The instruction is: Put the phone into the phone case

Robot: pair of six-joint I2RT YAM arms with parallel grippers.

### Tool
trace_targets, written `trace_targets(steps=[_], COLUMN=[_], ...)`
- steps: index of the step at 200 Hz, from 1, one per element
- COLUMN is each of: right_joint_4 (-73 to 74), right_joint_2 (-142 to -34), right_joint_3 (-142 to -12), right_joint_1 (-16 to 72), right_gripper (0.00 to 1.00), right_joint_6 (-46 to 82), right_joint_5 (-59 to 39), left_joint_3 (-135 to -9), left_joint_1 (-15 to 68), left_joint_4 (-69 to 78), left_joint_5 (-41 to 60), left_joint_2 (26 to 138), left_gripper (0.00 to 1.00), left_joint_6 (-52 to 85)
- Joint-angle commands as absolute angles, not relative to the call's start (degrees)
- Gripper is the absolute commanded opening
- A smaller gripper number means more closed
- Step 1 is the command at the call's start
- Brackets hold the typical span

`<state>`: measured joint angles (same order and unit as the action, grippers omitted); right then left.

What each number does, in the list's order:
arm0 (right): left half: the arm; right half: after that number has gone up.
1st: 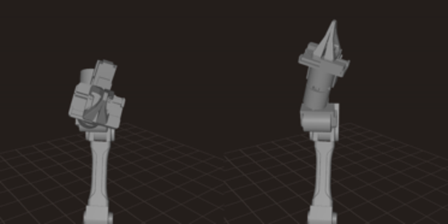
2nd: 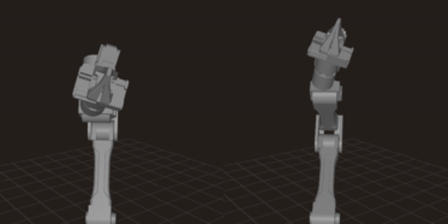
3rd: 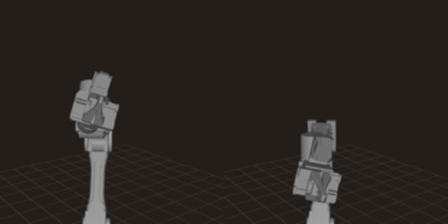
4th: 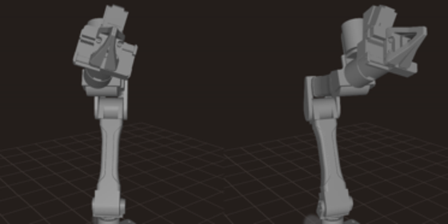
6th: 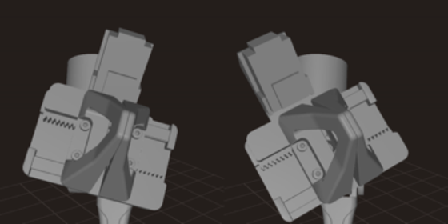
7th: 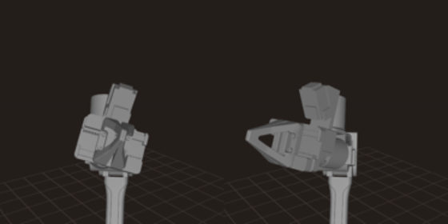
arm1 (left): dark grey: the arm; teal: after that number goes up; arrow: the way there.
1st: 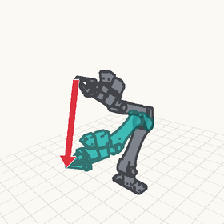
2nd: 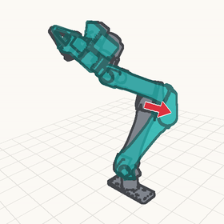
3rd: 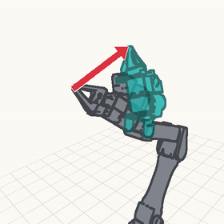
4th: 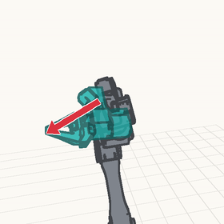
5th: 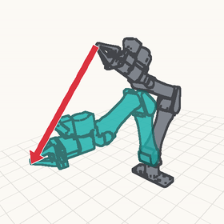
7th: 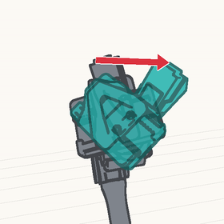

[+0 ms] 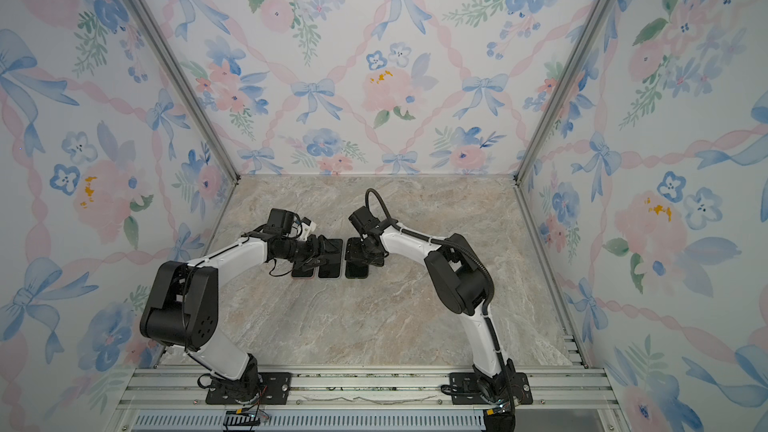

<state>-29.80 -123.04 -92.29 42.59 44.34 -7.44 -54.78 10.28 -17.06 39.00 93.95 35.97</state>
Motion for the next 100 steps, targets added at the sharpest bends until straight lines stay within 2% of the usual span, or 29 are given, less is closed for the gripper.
trace_targets(steps=[1, 42, 69, 100], right_joint_4=[-31.5, -23.0, -8.7, -7.8], right_joint_2=[-119.3, -111.7, -102.4, -96.7], right_joint_3=[-89.7, -82.0, -70.4, -66.5], right_joint_1=[42.8, 44.9, 49.6, 51.2], right_gripper=[0.79, 0.78, 0.79, 0.79], right_joint_6=[42.5, 33.7, 21.5, 15.0], right_joint_5=[-3.7, 3.9, 16.4, 27.9], left_joint_3=[-53.9, -52.1, -50.1, -46.7], left_joint_1=[10.2, 10.3, 11.3, 11.5], left_joint_4=[-18.0, -18.0, -18.0, -18.0], left_joint_5=[38.4, 33.7, 28.1, 20.0], left_joint_2=[93.1, 89.4, 85.0, 77.5], left_gripper=[0.72, 0.72, 0.71, 0.72], left_joint_6=[34.5, 32.7, 32.4, 31.9])
